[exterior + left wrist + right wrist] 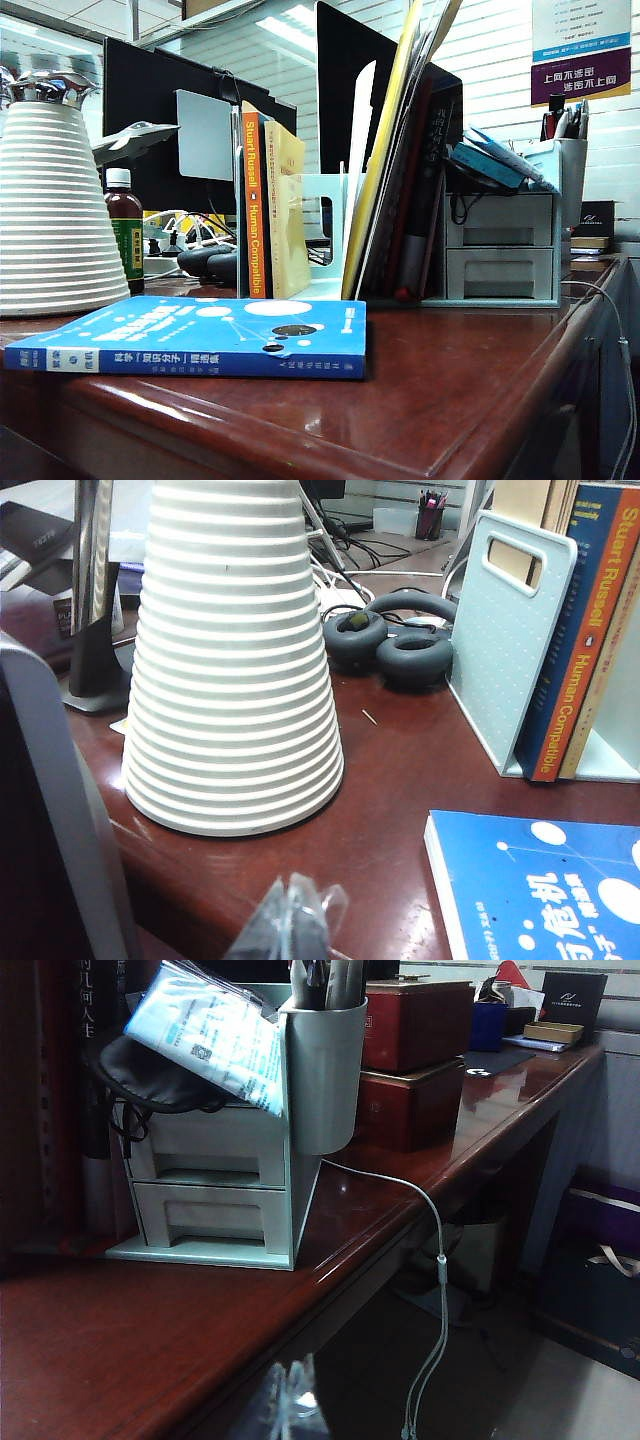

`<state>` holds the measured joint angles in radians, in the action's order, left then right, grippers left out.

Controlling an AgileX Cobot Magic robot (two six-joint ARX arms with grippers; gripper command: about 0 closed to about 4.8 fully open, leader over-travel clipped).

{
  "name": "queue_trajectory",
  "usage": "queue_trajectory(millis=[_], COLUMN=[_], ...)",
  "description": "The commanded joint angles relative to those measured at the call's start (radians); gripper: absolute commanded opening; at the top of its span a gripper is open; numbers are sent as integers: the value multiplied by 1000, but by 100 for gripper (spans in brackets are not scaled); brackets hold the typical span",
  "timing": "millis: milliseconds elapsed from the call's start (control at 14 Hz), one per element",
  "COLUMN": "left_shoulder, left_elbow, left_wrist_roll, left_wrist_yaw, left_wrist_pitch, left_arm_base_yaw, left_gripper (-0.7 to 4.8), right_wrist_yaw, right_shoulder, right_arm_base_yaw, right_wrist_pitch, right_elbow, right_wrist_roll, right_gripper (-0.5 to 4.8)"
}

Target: Pick up the blue book and put it on the bookshelf.

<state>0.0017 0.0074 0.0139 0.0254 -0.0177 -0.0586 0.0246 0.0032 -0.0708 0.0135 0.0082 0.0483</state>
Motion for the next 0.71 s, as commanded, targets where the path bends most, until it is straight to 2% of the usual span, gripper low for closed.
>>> queue_trajectory(millis=[71,285,357,428,571,713], left_shoulder=[1,1,1,1,1,29], left_elbow=[1,1,2,14,82,193], left_wrist_roll=[4,-7,-69,-198,-377,-429], left_wrist_yaw=[1,1,0,-5,6,22], left_wrist_pitch=[20,20,27,31,13,-84], left_arm_base_yaw=[0,0,0,0,0,0], left_gripper=[-5,-5,-5,-5,-5,-5], right_wrist_yaw=[-1,-1,0,4,30,48], right_shoulder=[-1,-1,-1,1,64,238], right_arm_base_yaw=[0,0,0,0,0,0], right_wrist_pitch=[-17,-19,-17,-17,-3,8], right_elbow=[3,9,34,82,214,381], right_wrist_roll=[4,5,16,33,33,32], right_gripper=[-5,-5,-5,-5,-5,-5])
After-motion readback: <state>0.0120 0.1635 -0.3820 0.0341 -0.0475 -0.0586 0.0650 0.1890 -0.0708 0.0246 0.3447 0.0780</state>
